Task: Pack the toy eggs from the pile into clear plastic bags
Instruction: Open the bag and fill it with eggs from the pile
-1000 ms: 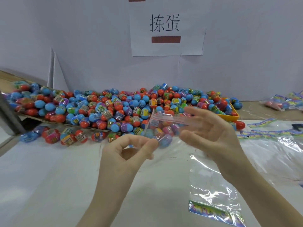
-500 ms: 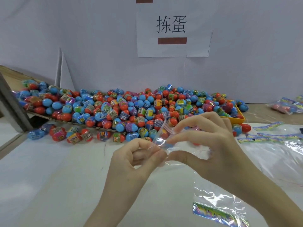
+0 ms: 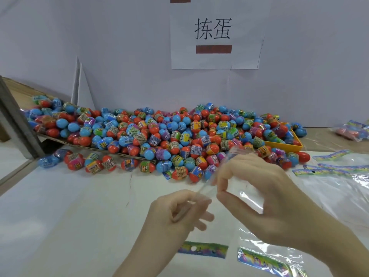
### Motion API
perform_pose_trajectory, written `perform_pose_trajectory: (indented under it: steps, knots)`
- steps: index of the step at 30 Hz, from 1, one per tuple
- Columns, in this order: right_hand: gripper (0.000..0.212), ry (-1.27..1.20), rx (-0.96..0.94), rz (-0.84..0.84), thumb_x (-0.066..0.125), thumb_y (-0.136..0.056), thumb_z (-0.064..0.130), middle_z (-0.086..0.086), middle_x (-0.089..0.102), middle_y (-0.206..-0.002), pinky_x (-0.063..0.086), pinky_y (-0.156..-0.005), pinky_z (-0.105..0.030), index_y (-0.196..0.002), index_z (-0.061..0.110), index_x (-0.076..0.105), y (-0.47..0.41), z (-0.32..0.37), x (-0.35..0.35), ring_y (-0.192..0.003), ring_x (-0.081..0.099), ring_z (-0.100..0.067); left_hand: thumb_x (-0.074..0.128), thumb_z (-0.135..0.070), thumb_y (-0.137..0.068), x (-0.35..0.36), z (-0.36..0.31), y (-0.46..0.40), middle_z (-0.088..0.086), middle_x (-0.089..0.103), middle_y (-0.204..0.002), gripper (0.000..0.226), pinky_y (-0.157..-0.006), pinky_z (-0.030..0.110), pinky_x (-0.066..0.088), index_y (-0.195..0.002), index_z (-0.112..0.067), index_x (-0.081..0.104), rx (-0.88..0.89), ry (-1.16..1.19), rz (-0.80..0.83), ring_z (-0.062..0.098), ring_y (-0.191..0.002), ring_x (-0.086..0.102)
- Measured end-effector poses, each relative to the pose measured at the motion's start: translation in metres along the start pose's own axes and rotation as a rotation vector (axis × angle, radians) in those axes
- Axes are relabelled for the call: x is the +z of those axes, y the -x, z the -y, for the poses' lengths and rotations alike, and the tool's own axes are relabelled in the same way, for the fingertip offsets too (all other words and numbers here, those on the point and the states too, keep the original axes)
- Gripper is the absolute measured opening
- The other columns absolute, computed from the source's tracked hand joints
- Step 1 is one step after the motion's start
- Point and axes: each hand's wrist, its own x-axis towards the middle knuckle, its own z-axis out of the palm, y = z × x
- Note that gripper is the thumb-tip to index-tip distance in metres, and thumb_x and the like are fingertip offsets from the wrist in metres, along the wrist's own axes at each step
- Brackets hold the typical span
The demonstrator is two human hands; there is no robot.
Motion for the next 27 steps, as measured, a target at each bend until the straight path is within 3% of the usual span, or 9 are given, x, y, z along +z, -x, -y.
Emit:
perform_pose_trajectory:
  steps: [3,6,10,15,19,21,23,25,27]
  knots:
    - [0.009,-0.097,0.083,0.084,0.041,-0.082,0.037,0.010,0.061,-0.074,0.037,-0.071,-0.020,-0.077,0.032,0.047,0.004,0.001,-0.003,-0.076,0.052,-0.008,0.072,-0.043,-0.072,-0.002,0.005,0.004,-0.015,0.072,-0.074,0.015,-0.061,0.014,0.051,-0.080,-0.031,0.071,0.074,-0.137,-0.029,0.002,-0.063,0.066]
    - [0.006,0.081,0.080,0.157,0.026,-0.085,0.045,0.007,0.066,-0.069,0.034,-0.072,-0.019,-0.080,0.042,0.028,0.006,0.001,0.002,-0.072,0.046,-0.012,0.071,-0.053,-0.063,0.000,0.008,0.010,-0.034,0.064,-0.095,0.043,-0.071,0.011,0.050,-0.104,-0.041,0.062,0.053,-0.155,0.037,-0.006,-0.082,0.066]
    - [0.009,0.127,0.057,0.273,0.021,-0.091,0.044,0.004,0.058,-0.058,0.038,-0.067,-0.025,-0.082,0.044,0.018,0.003,0.002,0.010,-0.062,0.046,-0.016,0.073,-0.044,-0.065,0.000,0.013,0.014,-0.020,0.071,-0.091,0.036,-0.070,0.014,0.051,-0.099,-0.038,0.063,-0.061,0.001,0.047,0.002,-0.081,0.068]
    - [0.016,-0.136,0.176,0.376,0.033,-0.098,0.027,0.013,0.066,-0.071,0.025,-0.076,-0.005,-0.085,0.037,0.033,-0.002,-0.001,0.019,-0.088,0.040,-0.008,0.068,-0.033,-0.067,-0.008,0.021,0.017,-0.014,0.073,-0.092,0.028,-0.070,0.015,0.050,-0.094,-0.042,0.071,-0.095,0.046,0.103,0.004,-0.085,0.068]
    - [0.016,-0.318,0.183,0.492,0.040,-0.096,0.024,0.010,0.068,-0.071,0.028,-0.069,0.000,-0.089,0.038,0.036,-0.009,-0.002,0.031,-0.078,0.052,0.001,0.070,-0.021,-0.071,-0.010,0.025,0.020,-0.003,0.074,-0.082,0.016,-0.065,0.018,0.051,-0.082,-0.031,0.074,-0.147,0.093,0.141,0.011,-0.076,0.070]
    - [0.010,-0.411,0.151,0.381,0.052,-0.089,0.037,0.011,0.069,-0.075,0.038,-0.069,-0.004,-0.093,0.040,0.043,-0.016,-0.005,0.034,-0.076,0.057,0.001,0.073,-0.008,-0.074,-0.013,0.030,0.018,0.004,0.074,-0.075,0.017,-0.061,0.020,0.054,-0.077,-0.024,0.075,-0.188,0.132,0.045,0.016,-0.068,0.070]
    - [0.014,-0.484,0.157,0.014,0.058,-0.083,0.044,0.009,0.069,-0.076,0.047,-0.069,-0.015,-0.089,0.032,0.057,-0.027,-0.021,0.039,-0.073,0.063,-0.005,0.077,-0.003,-0.067,-0.019,0.033,0.018,0.010,0.073,-0.072,0.014,-0.056,0.022,0.054,-0.071,-0.016,0.077,-0.244,0.204,-0.050,0.021,-0.063,0.070]
    - [0.009,-0.411,0.263,-0.312,0.060,-0.084,0.034,0.005,0.068,-0.073,0.050,-0.063,-0.020,-0.080,0.026,0.061,-0.042,-0.047,0.047,-0.066,0.061,-0.004,0.079,0.000,-0.066,-0.022,0.033,0.017,0.012,0.073,-0.072,0.010,-0.051,0.021,0.053,-0.068,-0.010,0.076,-0.264,0.225,-0.101,0.023,-0.062,0.071]
    - [0.009,-0.061,0.355,-0.231,0.059,-0.087,0.021,0.004,0.067,-0.088,0.050,-0.075,-0.025,-0.092,0.017,0.064,-0.055,-0.071,0.059,-0.079,0.059,-0.001,0.084,-0.007,-0.060,-0.025,0.033,0.016,0.014,0.072,-0.069,0.010,-0.049,0.020,0.051,-0.066,-0.012,0.077,-0.253,0.244,-0.150,0.024,-0.061,0.070]
